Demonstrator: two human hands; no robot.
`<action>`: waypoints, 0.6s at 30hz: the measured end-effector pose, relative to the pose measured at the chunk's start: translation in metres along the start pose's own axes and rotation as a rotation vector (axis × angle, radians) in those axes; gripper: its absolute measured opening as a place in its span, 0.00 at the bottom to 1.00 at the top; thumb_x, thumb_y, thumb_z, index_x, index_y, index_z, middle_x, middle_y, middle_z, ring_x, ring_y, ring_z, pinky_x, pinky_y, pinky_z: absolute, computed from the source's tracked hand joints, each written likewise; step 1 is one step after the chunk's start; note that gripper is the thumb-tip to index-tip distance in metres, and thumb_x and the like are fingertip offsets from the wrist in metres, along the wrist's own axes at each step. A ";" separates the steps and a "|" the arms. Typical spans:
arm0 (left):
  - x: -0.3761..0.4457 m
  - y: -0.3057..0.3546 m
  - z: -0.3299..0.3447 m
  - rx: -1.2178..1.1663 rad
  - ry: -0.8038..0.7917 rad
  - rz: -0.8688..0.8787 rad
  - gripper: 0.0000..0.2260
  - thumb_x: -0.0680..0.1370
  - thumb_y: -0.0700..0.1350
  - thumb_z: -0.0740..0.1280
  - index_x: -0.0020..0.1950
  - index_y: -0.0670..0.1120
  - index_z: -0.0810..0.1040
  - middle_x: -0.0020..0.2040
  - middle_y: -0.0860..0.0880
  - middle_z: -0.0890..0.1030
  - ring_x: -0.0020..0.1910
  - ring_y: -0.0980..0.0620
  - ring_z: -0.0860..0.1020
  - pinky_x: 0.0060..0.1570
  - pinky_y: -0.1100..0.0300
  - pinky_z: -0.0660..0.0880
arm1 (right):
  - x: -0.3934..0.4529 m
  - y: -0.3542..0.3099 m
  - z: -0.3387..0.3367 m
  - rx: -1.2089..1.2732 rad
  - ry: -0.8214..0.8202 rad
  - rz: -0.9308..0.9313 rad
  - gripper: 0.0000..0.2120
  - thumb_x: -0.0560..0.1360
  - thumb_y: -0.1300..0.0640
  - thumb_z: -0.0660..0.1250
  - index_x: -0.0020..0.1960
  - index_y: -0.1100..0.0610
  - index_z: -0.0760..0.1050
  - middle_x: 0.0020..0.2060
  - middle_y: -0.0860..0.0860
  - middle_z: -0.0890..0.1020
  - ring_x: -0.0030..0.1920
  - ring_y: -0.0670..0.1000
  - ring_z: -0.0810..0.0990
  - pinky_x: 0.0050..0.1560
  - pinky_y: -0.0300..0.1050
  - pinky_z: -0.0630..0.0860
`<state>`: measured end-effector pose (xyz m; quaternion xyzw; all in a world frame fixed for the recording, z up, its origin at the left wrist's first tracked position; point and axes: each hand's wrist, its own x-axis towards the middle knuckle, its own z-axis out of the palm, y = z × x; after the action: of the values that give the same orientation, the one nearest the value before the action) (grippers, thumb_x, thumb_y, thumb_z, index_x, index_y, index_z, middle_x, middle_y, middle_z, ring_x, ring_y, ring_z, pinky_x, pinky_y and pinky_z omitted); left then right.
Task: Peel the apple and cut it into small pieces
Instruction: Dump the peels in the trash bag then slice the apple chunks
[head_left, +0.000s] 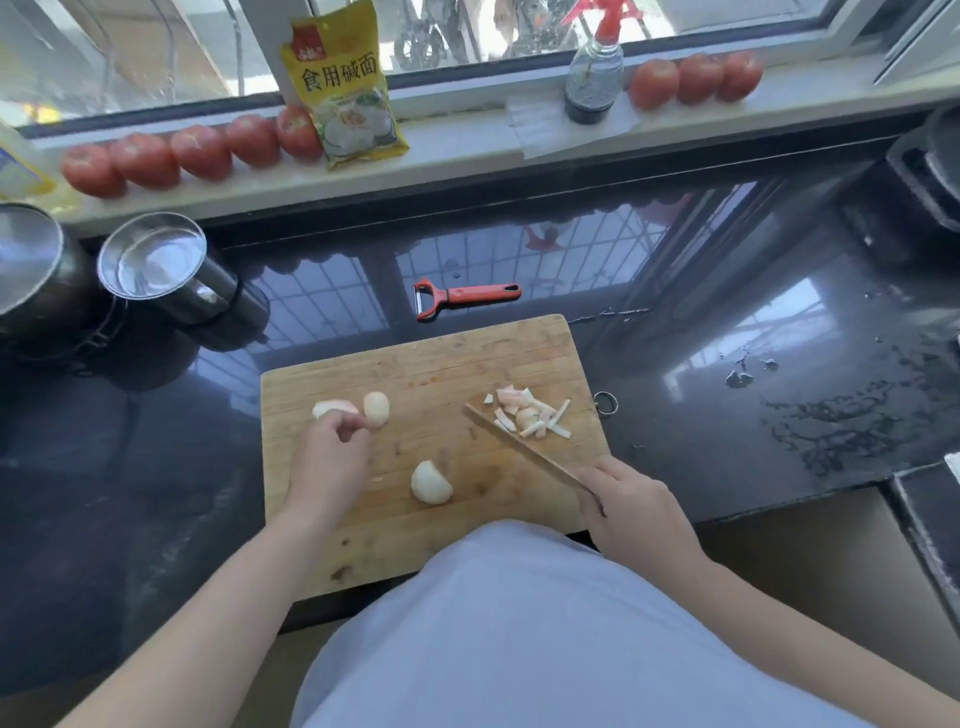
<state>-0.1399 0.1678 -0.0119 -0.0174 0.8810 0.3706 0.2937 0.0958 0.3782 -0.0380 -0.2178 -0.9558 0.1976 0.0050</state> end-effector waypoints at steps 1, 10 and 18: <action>-0.004 -0.013 0.001 -0.040 -0.069 -0.128 0.03 0.83 0.42 0.66 0.53 0.49 0.78 0.52 0.47 0.82 0.47 0.48 0.82 0.46 0.54 0.79 | 0.003 -0.004 0.000 0.024 -0.025 0.073 0.08 0.76 0.56 0.59 0.41 0.55 0.75 0.35 0.47 0.74 0.32 0.57 0.74 0.30 0.48 0.72; -0.010 -0.040 0.090 -0.084 -0.134 -0.258 0.07 0.78 0.48 0.71 0.50 0.50 0.73 0.51 0.48 0.83 0.49 0.44 0.84 0.54 0.49 0.79 | 0.022 -0.045 -0.001 -0.024 -0.254 -0.047 0.11 0.72 0.63 0.64 0.37 0.53 0.64 0.26 0.47 0.65 0.25 0.61 0.69 0.26 0.50 0.72; 0.009 -0.062 0.115 -0.289 -0.123 -0.322 0.16 0.64 0.58 0.69 0.49 0.54 0.78 0.47 0.49 0.85 0.46 0.44 0.85 0.51 0.44 0.83 | 0.014 -0.031 0.021 -0.179 -0.310 -0.098 0.12 0.71 0.58 0.58 0.51 0.48 0.74 0.28 0.50 0.76 0.26 0.61 0.75 0.26 0.53 0.76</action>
<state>-0.0742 0.2008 -0.1199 -0.1773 0.7850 0.4415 0.3968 0.0686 0.3499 -0.0469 -0.1374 -0.9683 0.1427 -0.1522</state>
